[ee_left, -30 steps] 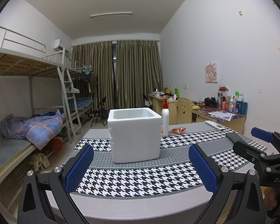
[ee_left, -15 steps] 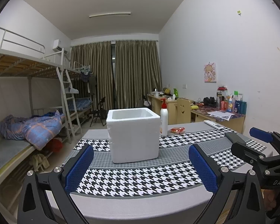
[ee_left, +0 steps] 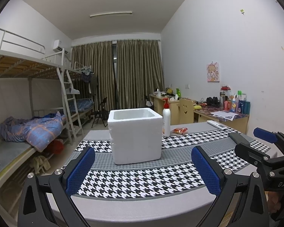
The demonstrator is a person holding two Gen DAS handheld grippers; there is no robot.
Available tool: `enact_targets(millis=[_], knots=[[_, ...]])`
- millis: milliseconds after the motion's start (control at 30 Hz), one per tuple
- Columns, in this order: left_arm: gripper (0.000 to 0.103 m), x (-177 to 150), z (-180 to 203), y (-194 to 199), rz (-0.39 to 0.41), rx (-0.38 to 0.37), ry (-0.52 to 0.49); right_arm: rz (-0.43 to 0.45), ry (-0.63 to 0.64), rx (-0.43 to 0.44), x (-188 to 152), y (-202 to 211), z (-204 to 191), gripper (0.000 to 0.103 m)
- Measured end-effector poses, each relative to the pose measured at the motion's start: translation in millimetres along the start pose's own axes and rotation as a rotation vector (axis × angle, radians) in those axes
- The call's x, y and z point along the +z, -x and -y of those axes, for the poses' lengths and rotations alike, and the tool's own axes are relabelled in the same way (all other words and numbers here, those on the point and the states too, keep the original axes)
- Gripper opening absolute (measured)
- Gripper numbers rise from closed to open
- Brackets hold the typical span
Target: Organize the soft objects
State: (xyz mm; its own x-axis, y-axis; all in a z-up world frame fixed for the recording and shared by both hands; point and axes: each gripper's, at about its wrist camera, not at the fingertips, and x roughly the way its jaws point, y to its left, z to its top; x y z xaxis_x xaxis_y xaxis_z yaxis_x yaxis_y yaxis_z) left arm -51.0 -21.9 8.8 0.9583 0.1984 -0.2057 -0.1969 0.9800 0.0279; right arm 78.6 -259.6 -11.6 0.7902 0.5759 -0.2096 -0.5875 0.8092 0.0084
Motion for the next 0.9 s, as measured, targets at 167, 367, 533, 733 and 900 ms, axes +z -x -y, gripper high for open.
enact_targets(millis=[167, 367, 533, 733, 900], knots=[[0.102, -2.2, -0.1, -0.1, -0.002, -0.001, -0.001, -0.002, 0.001, 0.0, -0.2, 0.4, 0.3, 0.102], [0.102, -2.8, -0.2, -0.2, -0.003, -0.006, 0.0, -0.002, -0.001, -0.001, -0.7, 1.2, 1.1, 0.102], [0.102, -3.0, 0.5, -1.0, -0.004, -0.006, 0.0, -0.003, 0.001, 0.001, -0.7, 1.2, 1.9, 0.102], [0.102, -2.7, 0.4, -1.6, -0.003, -0.008, 0.007, -0.005, 0.002, 0.002, -1.0, 1.0, 1.6, 0.102], [0.102, -3.8, 0.3, -1.2, -0.003, -0.008, 0.007, -0.006, 0.002, 0.001, -1.4, 1.0, 1.3, 0.102]])
